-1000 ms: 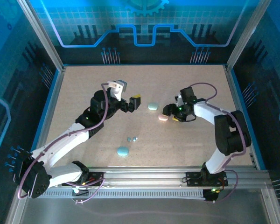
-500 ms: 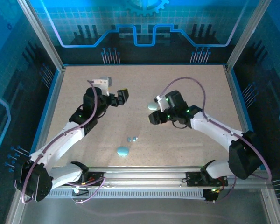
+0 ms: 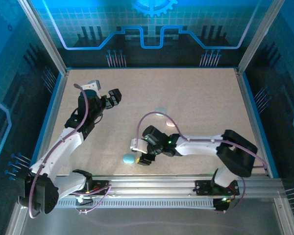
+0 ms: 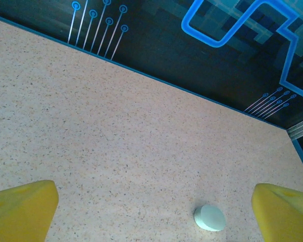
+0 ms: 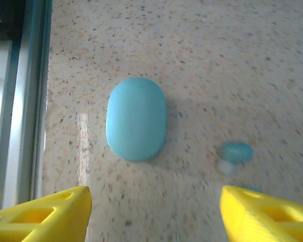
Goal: Insert wireless bluetooth earbuds into charging case
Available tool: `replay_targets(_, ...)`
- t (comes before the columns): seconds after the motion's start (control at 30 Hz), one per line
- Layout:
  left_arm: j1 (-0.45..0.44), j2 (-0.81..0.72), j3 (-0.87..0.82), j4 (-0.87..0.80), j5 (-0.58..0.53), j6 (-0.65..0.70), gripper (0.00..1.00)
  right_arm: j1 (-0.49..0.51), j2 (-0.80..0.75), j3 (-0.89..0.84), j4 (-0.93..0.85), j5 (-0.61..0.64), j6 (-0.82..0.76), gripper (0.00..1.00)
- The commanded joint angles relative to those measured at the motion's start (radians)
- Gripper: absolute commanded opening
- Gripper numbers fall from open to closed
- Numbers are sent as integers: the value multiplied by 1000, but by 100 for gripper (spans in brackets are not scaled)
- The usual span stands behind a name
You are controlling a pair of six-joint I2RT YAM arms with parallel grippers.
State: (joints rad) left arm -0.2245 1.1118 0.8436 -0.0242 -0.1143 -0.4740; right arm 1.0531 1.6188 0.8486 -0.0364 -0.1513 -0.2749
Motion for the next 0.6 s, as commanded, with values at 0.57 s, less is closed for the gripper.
replay_targets(0.57,8,-38,-18,-17,31,3,99,68,245,147,102,-12,-53,68)
